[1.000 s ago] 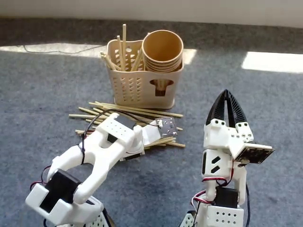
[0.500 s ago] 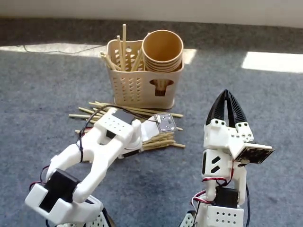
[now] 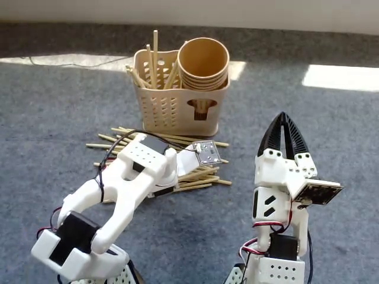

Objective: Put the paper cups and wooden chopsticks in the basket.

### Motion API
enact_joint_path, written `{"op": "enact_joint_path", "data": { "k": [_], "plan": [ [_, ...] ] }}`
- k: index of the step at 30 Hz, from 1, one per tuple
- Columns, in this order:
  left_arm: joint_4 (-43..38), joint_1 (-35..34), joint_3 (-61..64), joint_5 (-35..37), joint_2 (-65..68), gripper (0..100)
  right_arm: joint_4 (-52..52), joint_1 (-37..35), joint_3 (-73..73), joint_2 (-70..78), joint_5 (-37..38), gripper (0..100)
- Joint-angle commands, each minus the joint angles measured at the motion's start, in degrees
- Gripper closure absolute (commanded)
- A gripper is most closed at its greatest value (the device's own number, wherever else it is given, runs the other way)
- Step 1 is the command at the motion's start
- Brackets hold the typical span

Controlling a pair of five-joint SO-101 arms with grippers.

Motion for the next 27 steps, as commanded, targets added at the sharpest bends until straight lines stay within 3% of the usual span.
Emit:
{"op": "enact_joint_path", "data": {
  "k": [1, 9, 27],
  "plan": [
    [1.0, -0.9, -2.9, -0.2, -0.7, 99, -0.3, 0.3, 6.2, -1.0, 0.5, 99.2],
    [5.8, -0.6, -2.4, -0.1, -12.7, 99, -0.3, 0.3, 6.2, -1.0, 0.5, 99.2],
    [7.5, -0.6, -2.9, 10.5, -38.4, 99, -0.3, 0.3, 6.2, -1.0, 0.5, 99.2]
  ]
}}
